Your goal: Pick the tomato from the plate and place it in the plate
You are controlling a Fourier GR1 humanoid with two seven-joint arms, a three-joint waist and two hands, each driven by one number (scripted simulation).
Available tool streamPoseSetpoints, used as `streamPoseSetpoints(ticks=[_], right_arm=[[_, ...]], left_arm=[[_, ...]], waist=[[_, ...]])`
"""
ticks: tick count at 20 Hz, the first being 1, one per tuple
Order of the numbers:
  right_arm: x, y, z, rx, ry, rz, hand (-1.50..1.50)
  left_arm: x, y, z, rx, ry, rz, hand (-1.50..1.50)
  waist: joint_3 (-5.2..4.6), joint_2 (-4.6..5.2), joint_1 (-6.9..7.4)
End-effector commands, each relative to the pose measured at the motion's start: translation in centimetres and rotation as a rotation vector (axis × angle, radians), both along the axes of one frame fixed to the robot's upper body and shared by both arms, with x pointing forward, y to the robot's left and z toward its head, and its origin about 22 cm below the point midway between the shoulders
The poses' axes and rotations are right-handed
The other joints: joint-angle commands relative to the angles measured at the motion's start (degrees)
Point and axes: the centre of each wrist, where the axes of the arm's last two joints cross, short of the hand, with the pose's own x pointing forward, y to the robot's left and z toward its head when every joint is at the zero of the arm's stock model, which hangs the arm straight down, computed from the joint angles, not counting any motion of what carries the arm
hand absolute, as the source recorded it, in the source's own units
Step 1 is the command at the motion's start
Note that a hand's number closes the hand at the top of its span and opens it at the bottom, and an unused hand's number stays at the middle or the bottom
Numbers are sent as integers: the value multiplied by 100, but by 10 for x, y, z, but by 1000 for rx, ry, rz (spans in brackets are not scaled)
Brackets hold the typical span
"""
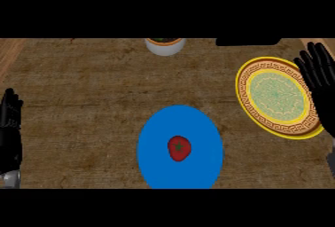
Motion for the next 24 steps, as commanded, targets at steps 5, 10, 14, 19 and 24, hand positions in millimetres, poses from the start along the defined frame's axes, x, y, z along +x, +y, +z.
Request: streamPoseSetpoints(ticks=[5, 10, 14, 19, 24], right_arm=[[17, 97, -17, 9, 83, 708, 150], [36, 99, -55, 16, -49, 527, -150], [40, 97, -105, -49, -29, 748, -150], [57, 84, -112, -318, -103, 872, -150], [66, 78, -111, -458, -105, 897, -150]], left_arm=[[23, -48, -7, -132, 135, -270, 0], [33, -61, -11, -234, 255, -336, 0], [43, -55, -11, -267, 299, -343, 0], [52, -64, -2, -270, 297, -341, 0], [40, -64, -18, -274, 308, -318, 0]], waist=[[-1, 135, 588], [11, 95, 417], [3, 50, 425], [-4, -33, 312], [-13, -85, 198]])
